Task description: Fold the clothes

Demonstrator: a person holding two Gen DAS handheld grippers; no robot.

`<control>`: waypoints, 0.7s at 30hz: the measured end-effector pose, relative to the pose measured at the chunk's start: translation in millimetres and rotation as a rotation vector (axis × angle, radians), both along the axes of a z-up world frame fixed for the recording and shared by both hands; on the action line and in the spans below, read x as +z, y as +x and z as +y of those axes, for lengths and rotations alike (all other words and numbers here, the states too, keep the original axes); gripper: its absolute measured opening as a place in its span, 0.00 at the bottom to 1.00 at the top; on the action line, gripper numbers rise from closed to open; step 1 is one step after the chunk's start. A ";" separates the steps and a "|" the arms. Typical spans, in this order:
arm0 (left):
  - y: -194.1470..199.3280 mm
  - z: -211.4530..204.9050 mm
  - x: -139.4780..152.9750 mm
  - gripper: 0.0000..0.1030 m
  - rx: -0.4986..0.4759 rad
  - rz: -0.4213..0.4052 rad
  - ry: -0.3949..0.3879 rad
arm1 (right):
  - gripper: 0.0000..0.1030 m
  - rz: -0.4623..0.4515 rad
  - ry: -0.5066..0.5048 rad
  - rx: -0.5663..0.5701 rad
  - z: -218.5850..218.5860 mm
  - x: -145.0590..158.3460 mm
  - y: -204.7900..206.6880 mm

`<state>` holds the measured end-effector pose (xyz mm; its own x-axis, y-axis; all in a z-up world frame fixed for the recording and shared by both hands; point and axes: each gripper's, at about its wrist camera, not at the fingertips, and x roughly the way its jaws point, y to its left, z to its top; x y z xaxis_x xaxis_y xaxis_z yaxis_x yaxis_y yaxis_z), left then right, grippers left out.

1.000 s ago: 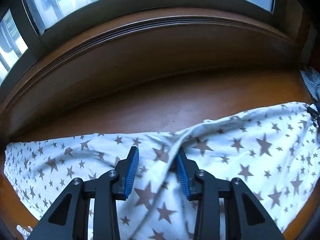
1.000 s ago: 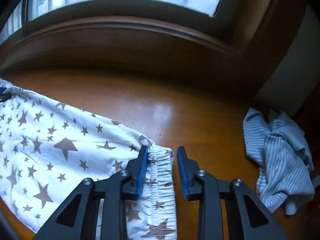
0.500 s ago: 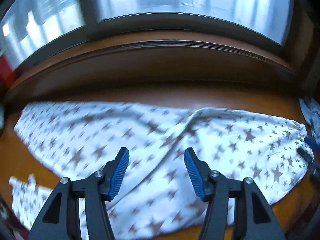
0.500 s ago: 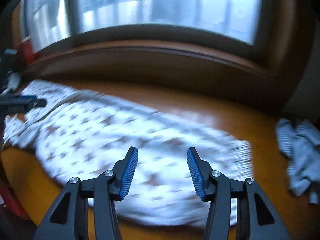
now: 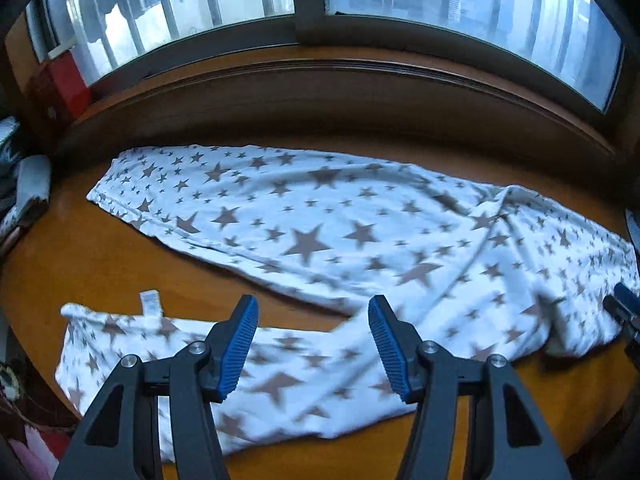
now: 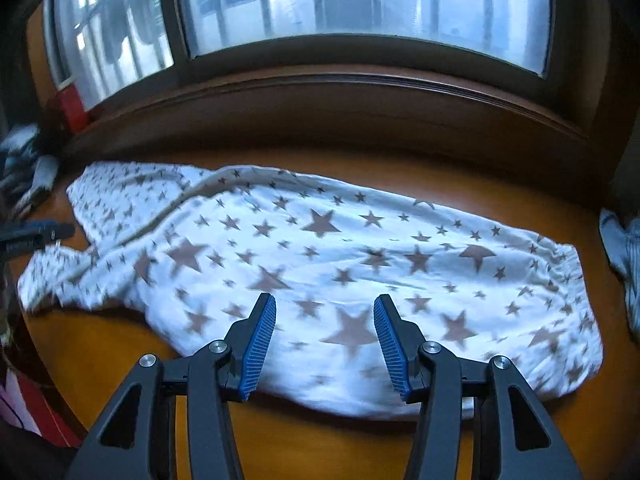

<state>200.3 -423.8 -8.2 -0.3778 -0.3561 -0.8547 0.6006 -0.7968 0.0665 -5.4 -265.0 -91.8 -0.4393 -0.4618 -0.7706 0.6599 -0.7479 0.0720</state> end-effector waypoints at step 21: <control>68.9 -103.8 -10.3 0.53 -0.088 0.020 0.049 | 0.49 -0.340 -0.163 0.141 -169.3 -19.0 91.3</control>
<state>269.2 -527.6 -18.5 -0.4228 -0.2788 -0.8623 0.5293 -0.8483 0.0147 86.0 -434.3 -110.8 -0.0956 -0.6277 -0.7726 0.6730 -0.6127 0.4145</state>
